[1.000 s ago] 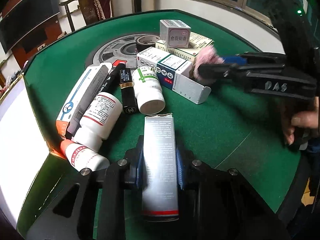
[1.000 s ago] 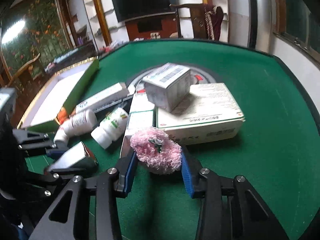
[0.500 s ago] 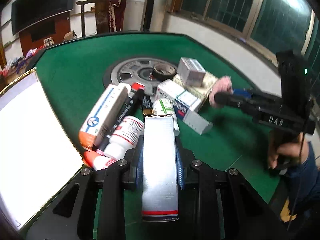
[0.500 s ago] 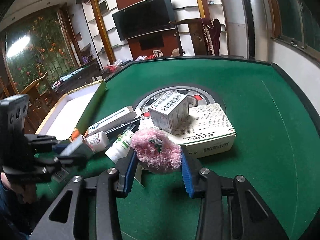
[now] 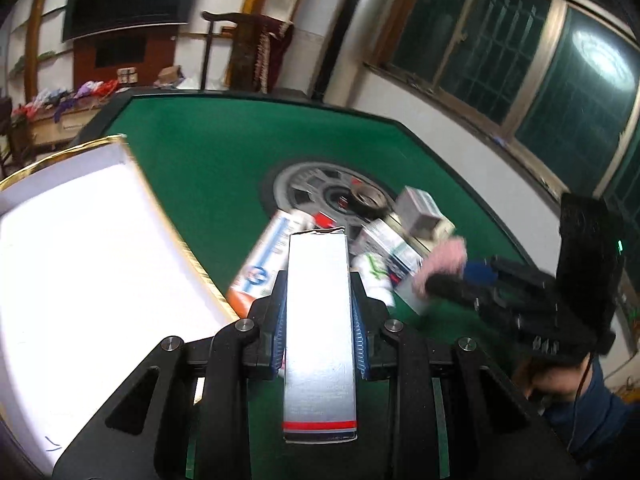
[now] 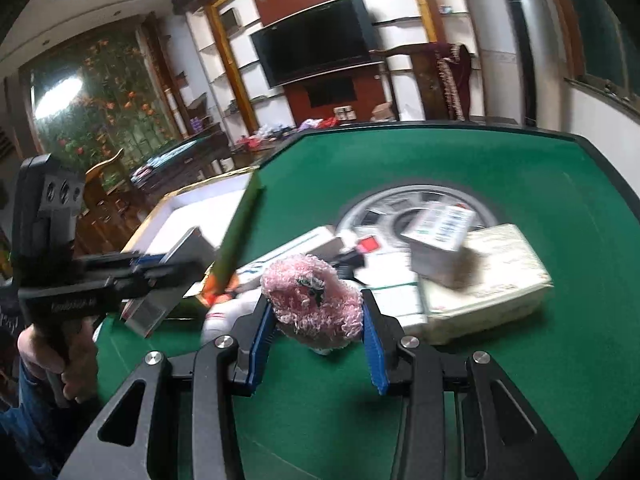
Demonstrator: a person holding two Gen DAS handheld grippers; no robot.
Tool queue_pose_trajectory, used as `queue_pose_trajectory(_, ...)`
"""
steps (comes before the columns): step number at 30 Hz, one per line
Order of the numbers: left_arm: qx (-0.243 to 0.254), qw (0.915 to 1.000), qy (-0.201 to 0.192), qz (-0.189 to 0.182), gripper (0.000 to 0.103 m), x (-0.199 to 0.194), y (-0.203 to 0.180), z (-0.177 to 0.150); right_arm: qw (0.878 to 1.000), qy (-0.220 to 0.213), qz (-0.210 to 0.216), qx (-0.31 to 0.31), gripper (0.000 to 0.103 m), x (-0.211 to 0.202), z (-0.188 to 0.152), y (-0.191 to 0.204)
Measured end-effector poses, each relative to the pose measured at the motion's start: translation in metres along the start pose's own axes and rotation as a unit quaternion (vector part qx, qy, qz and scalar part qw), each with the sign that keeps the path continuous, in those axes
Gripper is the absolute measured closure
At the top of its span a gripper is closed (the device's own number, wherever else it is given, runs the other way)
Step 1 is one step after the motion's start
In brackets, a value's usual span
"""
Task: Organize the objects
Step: 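Carry the carton with the left tool while the right tool carries the toy to the white box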
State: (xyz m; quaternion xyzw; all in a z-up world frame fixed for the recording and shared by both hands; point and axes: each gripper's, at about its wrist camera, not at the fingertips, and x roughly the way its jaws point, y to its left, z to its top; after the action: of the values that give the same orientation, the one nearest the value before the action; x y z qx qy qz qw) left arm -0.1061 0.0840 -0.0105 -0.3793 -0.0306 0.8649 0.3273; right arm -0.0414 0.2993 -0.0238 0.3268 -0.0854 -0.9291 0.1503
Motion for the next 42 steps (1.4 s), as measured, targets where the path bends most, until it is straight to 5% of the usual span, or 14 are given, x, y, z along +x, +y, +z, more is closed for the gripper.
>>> queue_pose_trajectory(8,-0.058,0.9945,-0.051,0.07,0.077,-0.027,0.057,0.011,0.999,0.025,0.034,-0.032,0.062,0.035,0.023,0.046)
queue_pose_trajectory(17,-0.131,0.9844,-0.065,0.098,0.077,-0.044,0.122,0.012,0.993,0.047,0.071,-0.081,0.062,0.086,0.049,0.111)
queue_pose_trajectory(42,-0.181,0.9697,-0.083,0.141,0.077,-0.06,0.16,0.007,0.995,0.058,0.063,-0.053,0.062,0.149,0.074,0.142)
